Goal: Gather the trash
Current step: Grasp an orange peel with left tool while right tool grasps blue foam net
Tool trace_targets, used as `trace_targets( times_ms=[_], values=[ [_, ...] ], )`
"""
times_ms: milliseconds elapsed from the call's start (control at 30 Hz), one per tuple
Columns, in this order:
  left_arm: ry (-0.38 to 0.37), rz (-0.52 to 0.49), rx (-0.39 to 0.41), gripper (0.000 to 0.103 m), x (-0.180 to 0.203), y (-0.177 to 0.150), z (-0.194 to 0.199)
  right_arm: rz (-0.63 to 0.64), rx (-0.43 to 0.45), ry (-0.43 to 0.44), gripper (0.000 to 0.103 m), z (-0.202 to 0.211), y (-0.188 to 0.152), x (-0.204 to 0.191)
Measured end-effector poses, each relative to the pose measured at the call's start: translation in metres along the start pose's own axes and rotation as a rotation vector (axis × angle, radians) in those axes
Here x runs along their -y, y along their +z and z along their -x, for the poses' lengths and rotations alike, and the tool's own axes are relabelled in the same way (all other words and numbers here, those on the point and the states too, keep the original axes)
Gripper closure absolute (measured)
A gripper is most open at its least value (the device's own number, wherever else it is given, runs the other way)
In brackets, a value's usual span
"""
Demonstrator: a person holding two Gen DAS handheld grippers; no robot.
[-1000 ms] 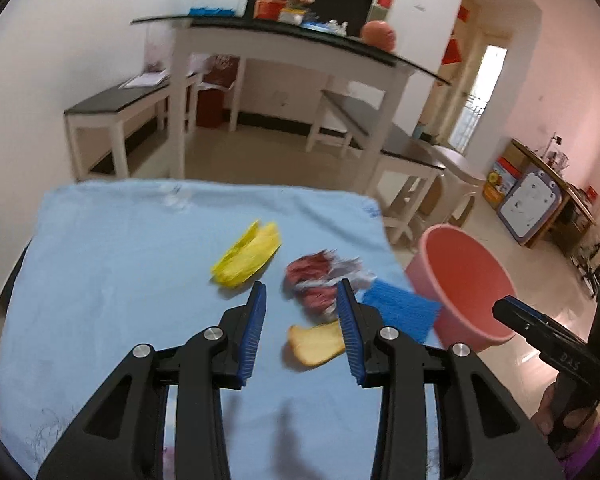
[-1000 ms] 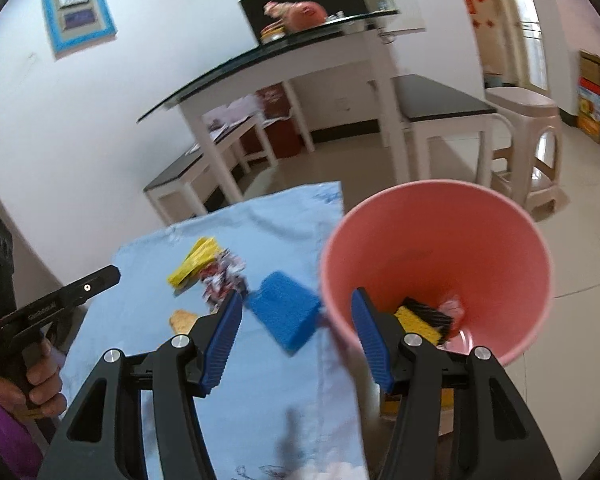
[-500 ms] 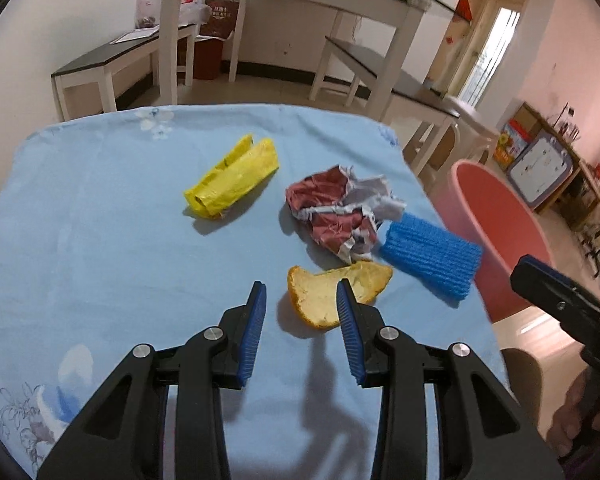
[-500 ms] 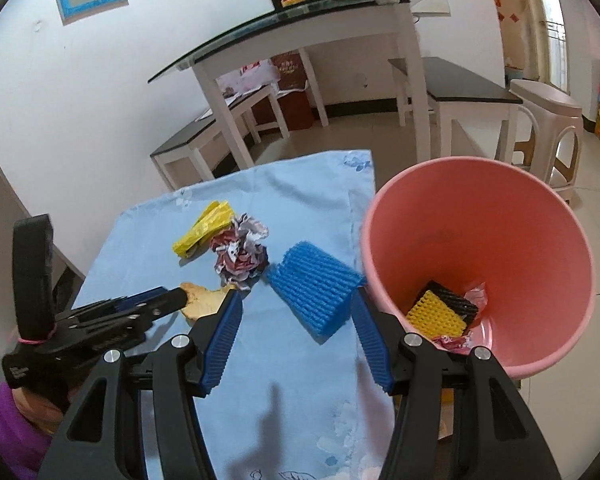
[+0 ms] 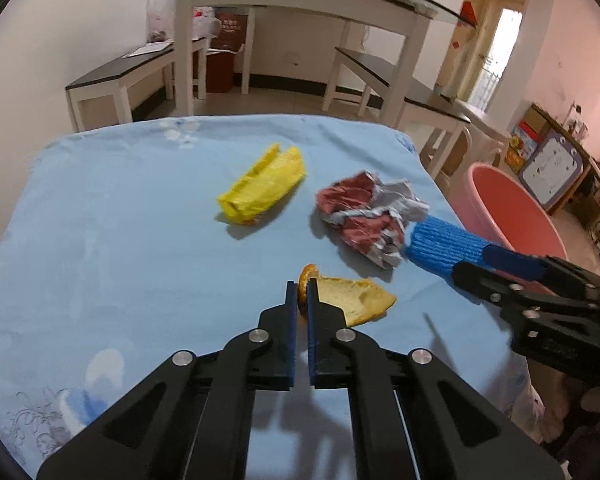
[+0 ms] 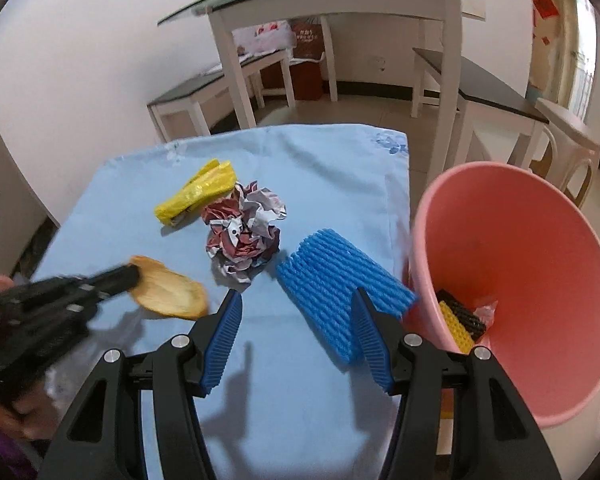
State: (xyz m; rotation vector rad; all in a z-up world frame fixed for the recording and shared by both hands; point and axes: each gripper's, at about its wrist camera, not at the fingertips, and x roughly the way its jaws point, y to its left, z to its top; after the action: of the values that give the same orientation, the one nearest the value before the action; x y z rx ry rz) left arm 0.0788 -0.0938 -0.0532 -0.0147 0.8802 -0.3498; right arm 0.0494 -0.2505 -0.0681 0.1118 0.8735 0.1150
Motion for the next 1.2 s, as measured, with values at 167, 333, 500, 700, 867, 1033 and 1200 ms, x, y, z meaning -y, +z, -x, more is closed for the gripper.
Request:
trace_targets(
  times_ms=[167, 333, 500, 700, 867, 1033, 1200],
  values=[
    [-0.022, 0.051, 0.013, 0.099, -0.014, -0.003, 0.014, 0.050, -0.063, -0.062, 0.054, -0.022, 0.002, -0.006],
    [-0.027, 0.054, 0.022, 0.099, -0.018, -0.008, 0.023, 0.045, -0.079, -0.122, 0.084, -0.029, 0.002, -0.003],
    [-0.038, 0.066, 0.032, 0.099, -0.023, -0.010, 0.027, -0.026, -0.081, -0.066, 0.097, -0.022, 0.003, 0.007],
    [-0.036, 0.087, 0.068, 0.099, -0.034, -0.013, 0.041, -0.174, -0.095, 0.141, 0.097, -0.002, -0.004, 0.000],
    [-0.014, 0.122, 0.076, 0.099, -0.050, -0.019, 0.048, -0.131, -0.116, 0.237, 0.097, 0.005, -0.009, -0.037],
    [0.036, 0.166, 0.075, 0.099, -0.074, -0.023, 0.060, -0.061, -0.122, 0.281, 0.097, 0.005, -0.005, -0.073],
    [0.068, 0.188, 0.097, 0.099, -0.094, -0.026, 0.078, -0.013, -0.086, 0.309, 0.097, 0.007, 0.004, -0.106]
  ],
)
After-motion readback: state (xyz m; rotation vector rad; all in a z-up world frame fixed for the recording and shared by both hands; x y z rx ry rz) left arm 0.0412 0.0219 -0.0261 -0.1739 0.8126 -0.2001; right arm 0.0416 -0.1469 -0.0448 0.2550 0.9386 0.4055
